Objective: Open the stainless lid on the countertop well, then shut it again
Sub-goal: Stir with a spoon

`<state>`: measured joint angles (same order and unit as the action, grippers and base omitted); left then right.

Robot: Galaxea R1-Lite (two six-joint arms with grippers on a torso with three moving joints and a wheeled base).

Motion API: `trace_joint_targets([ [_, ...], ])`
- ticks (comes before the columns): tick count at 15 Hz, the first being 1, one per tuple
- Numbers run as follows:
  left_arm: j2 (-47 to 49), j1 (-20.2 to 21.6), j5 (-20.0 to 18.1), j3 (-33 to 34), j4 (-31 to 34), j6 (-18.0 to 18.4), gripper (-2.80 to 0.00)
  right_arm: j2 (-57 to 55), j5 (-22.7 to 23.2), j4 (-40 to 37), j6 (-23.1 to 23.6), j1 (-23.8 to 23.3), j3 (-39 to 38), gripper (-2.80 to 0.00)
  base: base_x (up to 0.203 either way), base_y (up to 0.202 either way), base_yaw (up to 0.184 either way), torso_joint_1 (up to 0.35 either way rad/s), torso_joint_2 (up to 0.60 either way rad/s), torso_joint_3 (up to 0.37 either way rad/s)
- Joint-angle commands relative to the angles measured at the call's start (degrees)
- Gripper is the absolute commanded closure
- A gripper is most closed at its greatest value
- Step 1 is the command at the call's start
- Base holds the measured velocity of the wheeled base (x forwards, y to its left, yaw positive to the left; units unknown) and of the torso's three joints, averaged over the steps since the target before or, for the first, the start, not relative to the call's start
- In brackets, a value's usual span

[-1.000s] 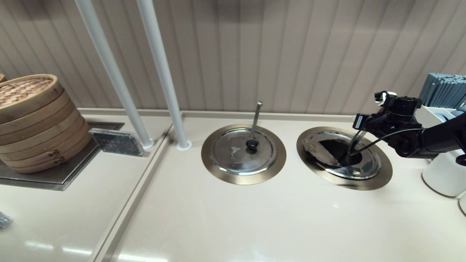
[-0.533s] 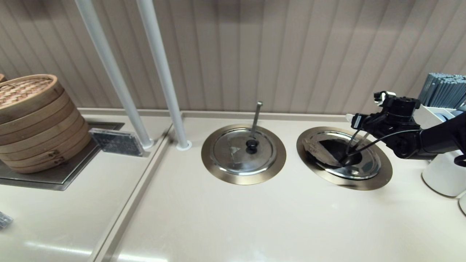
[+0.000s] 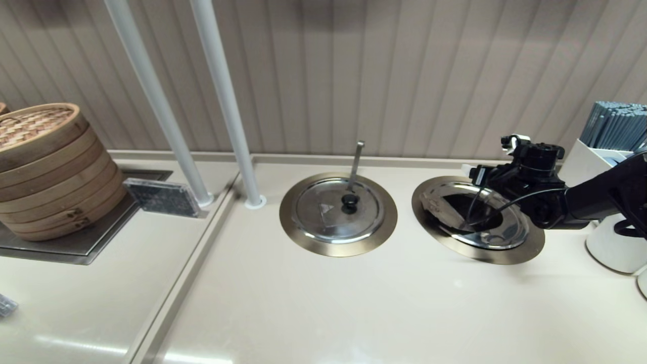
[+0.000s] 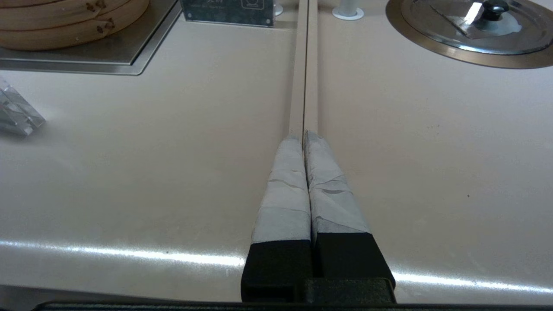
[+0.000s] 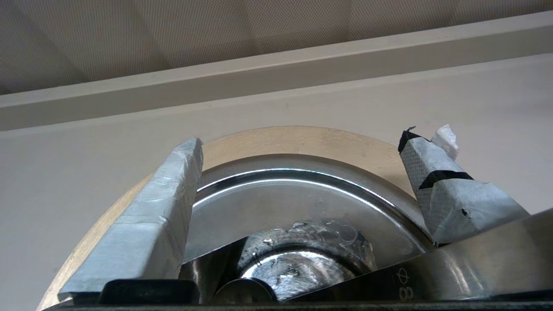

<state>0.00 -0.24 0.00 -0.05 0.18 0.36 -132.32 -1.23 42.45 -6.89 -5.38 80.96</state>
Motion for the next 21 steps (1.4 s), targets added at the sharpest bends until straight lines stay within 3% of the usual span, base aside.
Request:
trace_joint_targets([
  [1,0.0,-0.02,0.0,-0.04,-0.01,0.0,0.0,-0.04,0.0,0.27,-0.22,0.1,-0.35,-2.8,0.0,0.0,0.0,0.0,0.0,0.0],
  [5,0.0,-0.02,0.0,0.03,-0.01,0.08,0.0,0.4,-1.33,0.04,0.49,0.46,-1.38,-2.8,0.0,0.0,0.0,0.0,0.0,0.0],
  [8,0.0,-0.02,0.0,0.05,-0.01,0.05,0.0,1.67,-7.97,-0.55,1.13,1.16,-6.06,-2.8,0.0,0.0,0.0,0.0,0.0,0.0],
  [14,0.0,-0.02,0.0,0.04,-0.01,0.01,0.0,8.99,-7.45,-0.25,-0.45,4.54,-16.24,-2.8,0.0,0.0,0.0,0.0,0.0,0.0],
  [17,0.0,-0.02,0.0,0.03,-0.01,0.0,0.0,7.97,-7.28,-0.26,-0.42,4.46,-14.48,-2.8,0.0,0.0,0.0,0.0,0.0,0.0],
  [21,0.0,-0.02,0.0,0.03,0.05,0.0,0.0,0.2,-7.03,-1.61,-0.05,2.75,-3.29,-2.8,0.0,0.0,0.0,0.0,0.0,0.0],
])
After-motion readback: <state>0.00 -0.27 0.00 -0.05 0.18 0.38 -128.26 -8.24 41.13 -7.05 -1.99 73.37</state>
